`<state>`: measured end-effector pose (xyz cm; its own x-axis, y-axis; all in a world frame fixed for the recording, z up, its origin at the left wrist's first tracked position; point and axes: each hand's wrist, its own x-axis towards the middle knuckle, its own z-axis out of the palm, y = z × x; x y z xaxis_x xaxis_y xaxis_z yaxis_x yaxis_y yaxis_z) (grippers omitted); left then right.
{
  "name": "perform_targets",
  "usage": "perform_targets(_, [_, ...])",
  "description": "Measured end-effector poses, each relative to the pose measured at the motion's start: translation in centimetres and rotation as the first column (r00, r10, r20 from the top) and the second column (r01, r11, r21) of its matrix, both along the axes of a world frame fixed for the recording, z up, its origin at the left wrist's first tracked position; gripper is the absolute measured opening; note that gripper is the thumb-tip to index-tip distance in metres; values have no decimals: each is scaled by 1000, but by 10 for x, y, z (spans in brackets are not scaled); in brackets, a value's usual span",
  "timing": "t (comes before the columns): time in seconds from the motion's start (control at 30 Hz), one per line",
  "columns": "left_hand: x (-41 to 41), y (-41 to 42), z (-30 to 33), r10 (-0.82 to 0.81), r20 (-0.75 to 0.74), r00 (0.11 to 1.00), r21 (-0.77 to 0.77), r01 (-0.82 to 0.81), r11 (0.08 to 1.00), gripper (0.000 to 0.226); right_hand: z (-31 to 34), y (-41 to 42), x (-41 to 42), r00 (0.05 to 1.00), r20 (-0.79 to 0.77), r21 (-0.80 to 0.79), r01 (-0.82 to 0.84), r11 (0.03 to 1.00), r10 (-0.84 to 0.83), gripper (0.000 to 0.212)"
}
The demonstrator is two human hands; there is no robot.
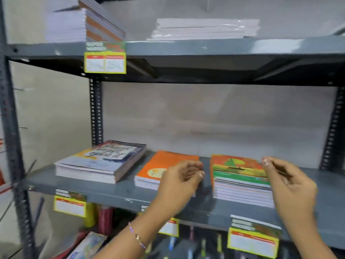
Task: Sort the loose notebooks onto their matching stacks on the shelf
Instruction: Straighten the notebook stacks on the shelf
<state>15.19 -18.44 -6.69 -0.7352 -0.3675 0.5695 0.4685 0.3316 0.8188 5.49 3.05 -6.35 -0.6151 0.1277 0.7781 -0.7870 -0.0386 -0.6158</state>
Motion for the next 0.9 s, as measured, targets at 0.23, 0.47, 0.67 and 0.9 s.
perform_targets(0.23, [-49, 57, -24, 262, 25, 965, -273, -245, 930, 46, -21, 33, -56, 910, 319, 64, -299, 952, 265, 18])
perform_targets(0.47, [-55, 41, -29, 221, 137, 965, -208, -190, 959, 44, -30, 45, -60, 784, 407, 49, -531, 846, 469, 59])
perform_targets(0.67, [-55, 41, -33, 203, 167, 965, -122, -184, 975, 47, -34, 47, -69, 730, 417, -19, -589, 808, 541, 50])
perform_targets(0.9, [-54, 45, -33, 211, 134, 968, -24, -209, 978, 63, -37, 50, -74, 713, 403, -43, -611, 790, 574, 53])
